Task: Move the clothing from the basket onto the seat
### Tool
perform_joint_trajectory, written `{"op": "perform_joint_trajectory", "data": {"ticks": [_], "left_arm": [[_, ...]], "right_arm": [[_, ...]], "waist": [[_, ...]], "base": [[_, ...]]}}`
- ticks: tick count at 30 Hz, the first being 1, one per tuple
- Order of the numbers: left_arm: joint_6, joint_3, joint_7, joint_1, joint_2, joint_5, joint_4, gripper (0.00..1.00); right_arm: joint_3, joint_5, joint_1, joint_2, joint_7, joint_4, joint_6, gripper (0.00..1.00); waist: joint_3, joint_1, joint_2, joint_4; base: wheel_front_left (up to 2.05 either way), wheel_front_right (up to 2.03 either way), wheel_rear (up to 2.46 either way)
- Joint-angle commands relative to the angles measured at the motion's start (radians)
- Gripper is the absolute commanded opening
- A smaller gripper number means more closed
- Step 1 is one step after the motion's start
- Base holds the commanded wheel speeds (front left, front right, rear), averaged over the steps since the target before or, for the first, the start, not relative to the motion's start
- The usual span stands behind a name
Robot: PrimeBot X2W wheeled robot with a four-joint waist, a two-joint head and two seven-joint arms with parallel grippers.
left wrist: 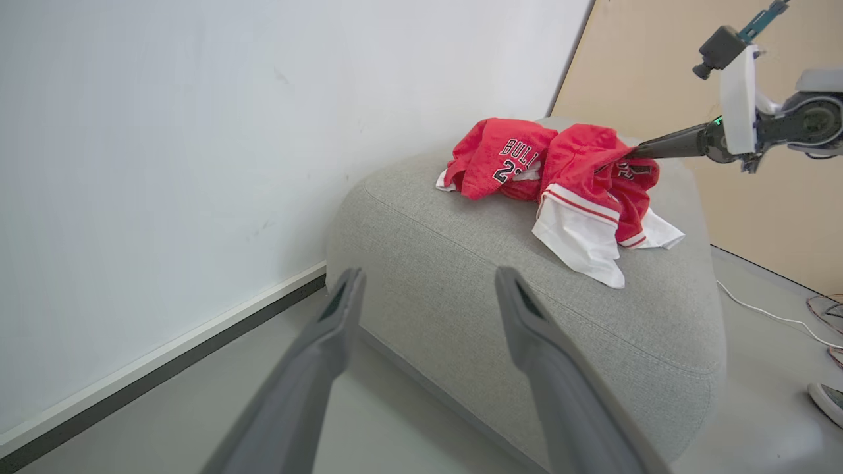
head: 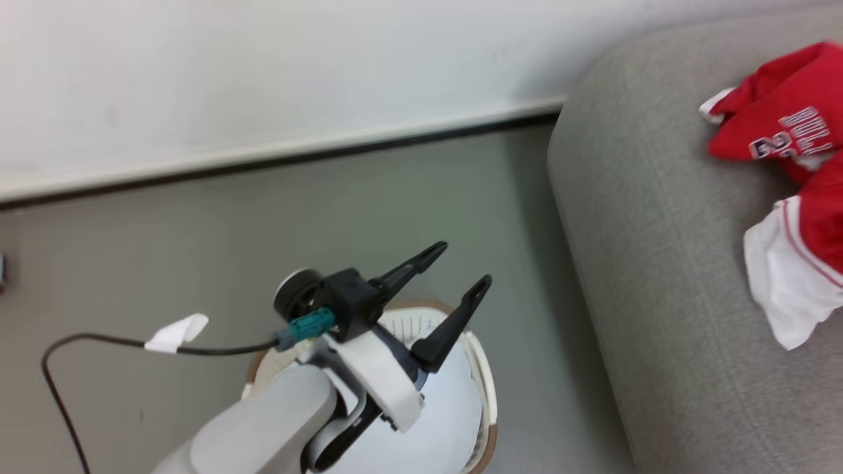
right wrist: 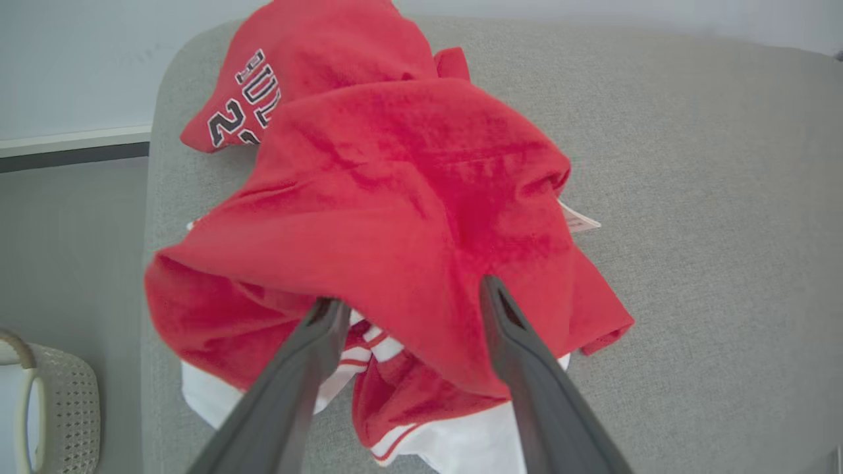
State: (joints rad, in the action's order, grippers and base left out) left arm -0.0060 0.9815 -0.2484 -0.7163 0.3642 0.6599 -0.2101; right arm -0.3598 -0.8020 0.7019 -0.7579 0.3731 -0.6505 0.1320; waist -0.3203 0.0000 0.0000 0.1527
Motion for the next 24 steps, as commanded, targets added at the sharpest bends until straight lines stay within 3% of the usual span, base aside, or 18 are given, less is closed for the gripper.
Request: {"op": "perform_joint_trajectory", "data": {"ticks": [1, 12, 18, 24], "left_arm": [[0.004, -0.003, -0.007, 0.021, 0.002, 0.015, -0.006, 1.0], [0.045, -0.098, -0.017, 0.13, 0.004, 0.042, -0.003, 1.0], [0.077, -0.198, -0.016, 0.186, 0.031, 0.038, 0.027, 1.0], [0.102, -0.285, -0.016, 0.243, 0.056, 0.029, 0.047, 1.0]], "right_arm": [[-0.007, -0.005, -0.026, -0.017, 0.007, 0.007, -0.002, 1.0], [-0.005, -0.046, -0.13, -0.088, -0.013, 0.26, -0.002, 1.0], [0.036, -0.009, -0.186, -0.053, -0.079, 0.406, -0.002, 1.0], [0.08, 0.04, -0.229, 0.023, -0.171, 0.481, -0.002, 1.0]], "waist": [[0.067, 0.0, 0.0, 0.013], [0.236, 0.0, 0.0, -0.004], [0.295, 0.0, 0.0, -0.044], [0.331, 0.0, 0.0, -0.089]], "base": [[0.0, 0.0, 0.0], [0.0, 0.0, 0.0], [0.0, 0.0, 0.0], [0.0, 0.0, 0.0]]}}
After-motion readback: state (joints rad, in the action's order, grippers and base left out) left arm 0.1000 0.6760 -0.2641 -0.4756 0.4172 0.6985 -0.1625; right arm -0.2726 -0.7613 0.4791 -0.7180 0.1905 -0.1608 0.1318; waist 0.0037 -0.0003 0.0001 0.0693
